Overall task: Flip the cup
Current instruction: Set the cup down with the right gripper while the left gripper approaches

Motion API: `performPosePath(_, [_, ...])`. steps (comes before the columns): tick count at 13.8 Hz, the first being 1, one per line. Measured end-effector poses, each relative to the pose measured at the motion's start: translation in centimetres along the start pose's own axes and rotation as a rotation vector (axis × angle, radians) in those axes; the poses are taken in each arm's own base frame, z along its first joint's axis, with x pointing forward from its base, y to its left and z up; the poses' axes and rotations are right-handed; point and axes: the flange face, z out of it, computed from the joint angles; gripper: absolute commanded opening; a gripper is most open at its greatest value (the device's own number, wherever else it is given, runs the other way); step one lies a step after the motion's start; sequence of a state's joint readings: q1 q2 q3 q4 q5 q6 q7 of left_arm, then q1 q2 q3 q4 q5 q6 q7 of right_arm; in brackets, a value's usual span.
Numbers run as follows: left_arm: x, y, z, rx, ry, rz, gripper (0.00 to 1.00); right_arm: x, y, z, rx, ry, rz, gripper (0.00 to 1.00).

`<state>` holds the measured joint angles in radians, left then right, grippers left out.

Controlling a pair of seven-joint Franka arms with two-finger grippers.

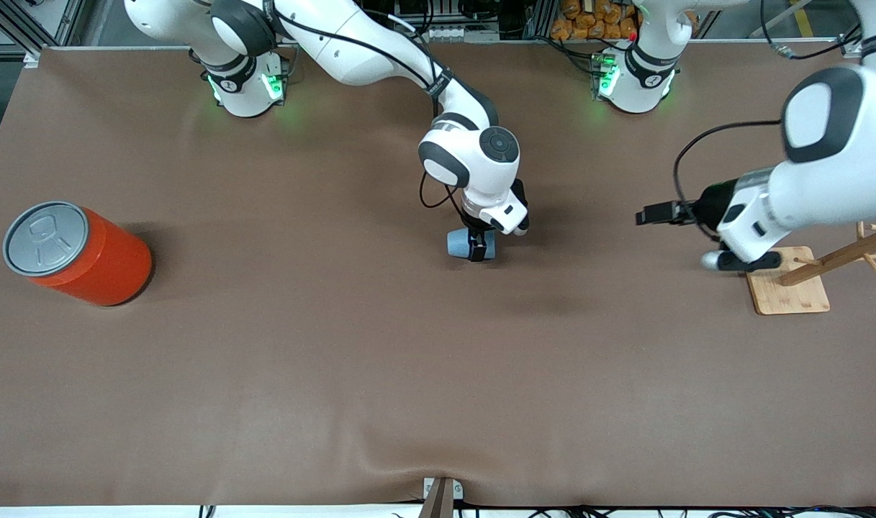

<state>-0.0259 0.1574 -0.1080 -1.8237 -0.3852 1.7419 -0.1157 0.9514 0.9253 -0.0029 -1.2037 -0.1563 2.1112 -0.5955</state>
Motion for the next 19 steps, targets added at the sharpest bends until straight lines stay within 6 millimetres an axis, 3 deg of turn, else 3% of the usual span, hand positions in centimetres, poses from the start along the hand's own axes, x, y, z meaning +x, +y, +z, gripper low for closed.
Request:
performPosePath(2, [0.7, 0.3, 2.4, -0.001, 0.002, 0.016, 1.00, 0.0, 0.2, -1.0, 0.003, -0.007, 0.003, 1.00])
performPosePath(5, [1.3, 0.9, 4.3, -0.028, 0.058, 0.062, 1.00, -0.7, 0.2, -3.5, 0.031, -0.052, 0.009, 1.00])
performPosePath(8, [1.7, 0.4, 7.3, -0.142, 0.087, 0.100, 1.00, -2.1, 0.7, -9.2, 0.056, -0.075, 0.036, 1.00])
performPosePath(10, [2.1, -0.7, 10.5, -0.275, 0.075, 0.119, 1.00, -4.4, 2.2, -13.4, 0.091, -0.048, 0.103, 1.00])
performPosePath(11, [2.3, -1.4, 12.4, -0.343, 0.067, 0.129, 1.00, -6.5, 4.1, -15.2, 0.096, -0.027, 0.148, 1.00])
performPosePath(13, [2.6, -3.4, 16.3, -0.472, 0.056, 0.125, 1.00, -12.5, 9.0, -17.2, 0.112, -0.012, 0.256, 1.00])
performPosePath(16, [2.4, -5.8, 22.4, -0.655, 0.079, 0.116, 1.00, -20.9, 14.1, -16.9, 0.165, -0.047, 0.383, 1.00])
performPosePath(19, [2.2, -6.8, 26.9, -0.720, 0.081, 0.113, 1.00, -28.6, 16.9, -15.9, 0.248, -0.128, 0.490, 1.00])
